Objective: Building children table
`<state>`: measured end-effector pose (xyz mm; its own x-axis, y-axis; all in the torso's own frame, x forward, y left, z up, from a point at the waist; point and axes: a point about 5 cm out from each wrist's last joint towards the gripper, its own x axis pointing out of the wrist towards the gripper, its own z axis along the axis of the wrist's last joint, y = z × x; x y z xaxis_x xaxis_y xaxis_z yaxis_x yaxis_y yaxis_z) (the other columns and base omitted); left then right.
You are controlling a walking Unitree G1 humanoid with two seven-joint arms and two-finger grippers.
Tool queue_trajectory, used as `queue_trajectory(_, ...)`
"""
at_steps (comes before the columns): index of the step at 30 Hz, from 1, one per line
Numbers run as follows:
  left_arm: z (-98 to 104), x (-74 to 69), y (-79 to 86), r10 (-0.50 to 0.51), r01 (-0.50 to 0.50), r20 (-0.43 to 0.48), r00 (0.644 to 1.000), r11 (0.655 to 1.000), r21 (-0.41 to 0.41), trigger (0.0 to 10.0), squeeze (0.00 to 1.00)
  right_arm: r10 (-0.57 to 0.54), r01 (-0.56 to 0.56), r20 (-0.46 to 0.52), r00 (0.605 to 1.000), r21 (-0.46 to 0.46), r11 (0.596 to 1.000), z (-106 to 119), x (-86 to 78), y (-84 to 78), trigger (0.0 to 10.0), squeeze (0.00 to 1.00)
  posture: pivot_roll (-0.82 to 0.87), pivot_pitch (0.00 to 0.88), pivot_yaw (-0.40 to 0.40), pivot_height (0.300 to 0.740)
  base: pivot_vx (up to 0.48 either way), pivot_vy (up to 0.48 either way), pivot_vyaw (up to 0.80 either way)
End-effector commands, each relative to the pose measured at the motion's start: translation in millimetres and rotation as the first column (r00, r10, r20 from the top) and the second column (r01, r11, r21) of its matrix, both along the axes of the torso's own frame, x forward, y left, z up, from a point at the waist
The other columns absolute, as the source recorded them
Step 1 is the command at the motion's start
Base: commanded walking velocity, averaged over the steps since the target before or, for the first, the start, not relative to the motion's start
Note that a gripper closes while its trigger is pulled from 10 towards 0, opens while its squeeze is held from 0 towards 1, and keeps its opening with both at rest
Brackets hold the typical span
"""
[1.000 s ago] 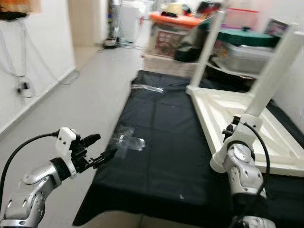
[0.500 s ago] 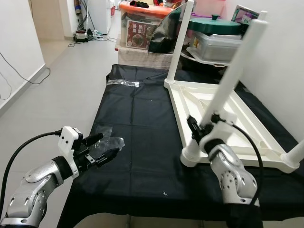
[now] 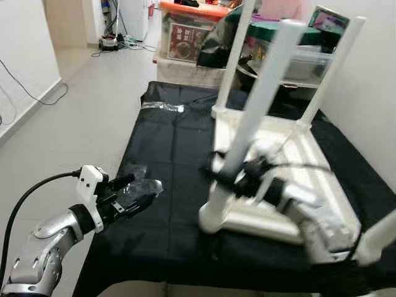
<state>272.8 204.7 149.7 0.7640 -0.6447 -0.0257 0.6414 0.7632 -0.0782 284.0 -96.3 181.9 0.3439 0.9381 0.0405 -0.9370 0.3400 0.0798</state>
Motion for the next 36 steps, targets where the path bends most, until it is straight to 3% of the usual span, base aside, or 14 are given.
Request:
queue_trajectory(1, -0.3, -0.7, -2.6, -0.004, 0.004, 0.005, 1.000, 1.000, -0.002, 10.0, 0.00, 0.072, -0.072, -0.008, 0.997, -0.006, 0.997, -3.2, -7.6, 5.8, 4.2, 0.00, 0.14, 0.000, -0.174, 0.740, 0.000, 0.000, 0.00)
queue_trajectory(4, -0.2, -0.8, -2.5, -0.004, 0.004, 0.004, 1.000, 1.000, -0.002, 10.0, 0.00, 0.091, -0.092, -0.014, 0.996, -0.010, 0.996, -6.8, -10.6, 6.1, 3.1, 0.00, 0.14, 0.000, -0.174, 0.740, 0.000, 0.000, 0.00)
queue_trajectory(5, -0.1, -1.0, -2.4, -0.006, 0.006, 0.003, 1.000, 1.000, -0.003, 10.0, 0.00, 0.094, -0.094, -0.023, 0.995, -0.008, 0.996, -8.5, -12.5, 5.2, 0.0, 0.00, 0.13, 0.000, -0.168, 0.740, 0.000, 0.000, 0.00)
queue_trajectory(9, 0.5, -1.3, -2.0, -0.017, 0.017, 0.000, 1.000, 1.000, -0.005, 10.0, 0.00, -0.130, 0.128, -0.048, 0.990, -0.050, 0.991, -19.6, 1.1, -0.4, 0.0, 0.00, 0.12, 0.000, -0.160, 0.740, 0.000, 0.000, 0.00)
queue_trajectory(10, 0.9, -1.3, -1.5, -0.020, 0.020, -0.001, 1.000, 1.000, -0.006, 10.0, 0.00, -0.639, 0.620, -0.101, 0.763, -0.166, 0.767, -37.2, 34.3, -34.3, 0.0, 0.00, 0.11, 0.000, -0.156, 0.740, 0.000, 0.000, 0.00)
queue_trajectory(11, 0.9, -1.3, -1.5, -0.020, 0.020, -0.001, 1.000, 1.000, -0.006, 10.0, 0.00, -0.639, 0.620, -0.101, 0.763, -0.166, 0.767, -37.2, 34.3, -34.3, 0.0, 0.00, 0.11, 0.000, -0.156, 0.740, 0.000, 0.000, 0.00)
queue_trajectory(14, 1.6, -1.3, -0.8, -0.021, 0.021, -0.001, 1.000, 1.000, -0.005, 10.0, 0.00, -0.998, 0.902, 0.003, -0.066, -0.427, -0.061, -78.0, 32.0, -112.7, 0.0, 0.00, 0.12, 0.000, -0.153, 0.740, 0.000, 0.000, 0.00)
queue_trajectory(17, 1.6, -1.3, -0.4, -0.020, 0.020, -0.002, 1.000, 1.000, -0.003, 10.0, 0.00, -0.983, 0.874, 0.045, -0.179, -0.451, -0.180, -83.0, 17.5, -127.2, 0.0, 0.00, 0.11, 0.000, -0.147, 0.740, 0.000, 0.000, 0.00)
queue_trajectory(21, 1.5, -1.2, -0.3, -0.026, 0.026, -0.005, 1.000, 1.000, -0.001, 10.0, 0.00, -1.000, 0.908, -0.013, -0.015, -0.418, -0.008, -76.6, 13.1, -105.5, 10.0, 0.00, 0.10, 0.000, -0.140, 0.740, 0.000, 0.000, 0.00)
queue_trajectory(24, 1.4, -0.8, -0.8, -0.028, 0.028, -0.005, 1.000, 1.000, -0.001, 10.0, 0.00, -0.985, 0.943, -0.093, 0.144, -0.290, 0.165, -61.6, 19.7, -88.3, 10.0, 0.00, 0.10, 0.000, -0.138, 0.740, 0.000, 0.000, 0.00)
queue_trajectory(25, 1.4, -0.5, -1.2, -0.027, 0.027, -0.004, 1.000, 1.000, -0.001, 10.0, 0.00, -0.967, 0.942, -0.114, 0.226, -0.227, 0.247, -52.6, 24.0, -80.5, 10.0, 1.00, 0.10, 0.000, -0.140, 0.740, 0.000, 0.000, 0.00)
queue_trajectory(29, 1.3, -0.3, -1.5, -0.026, 0.026, -0.004, 1.000, 1.000, -0.001, 10.0, 0.00, -0.919, 0.909, -0.140, 0.370, -0.150, 0.389, -38.2, 32.5, -67.9, 10.0, 0.88, 0.10, 0.000, -0.143, 0.740, 0.000, 0.000, 0.00)
queue_trajectory(30, 0.9, -0.3, -1.5, -0.025, 0.025, -0.004, 1.000, 1.000, -0.001, 10.0, 0.00, -0.863, 0.867, -0.163, 0.479, -0.069, 0.494, -21.5, 41.6, -55.5, 10.0, 0.00, 0.11, 0.000, -0.146, 0.740, 0.000, 0.000, 0.00)
queue_trajectory(36, 0.8, -0.4, -1.3, -0.023, 0.023, -0.003, 1.000, 1.000, -0.004, 10.0, 0.00, -0.746, 0.759, -0.159, 0.647, 0.039, 0.650, 0.7, 43.7, -46.4, 10.0, 0.00, 0.11, 0.000, -0.146, 0.740, 0.000, 0.000, 0.00)
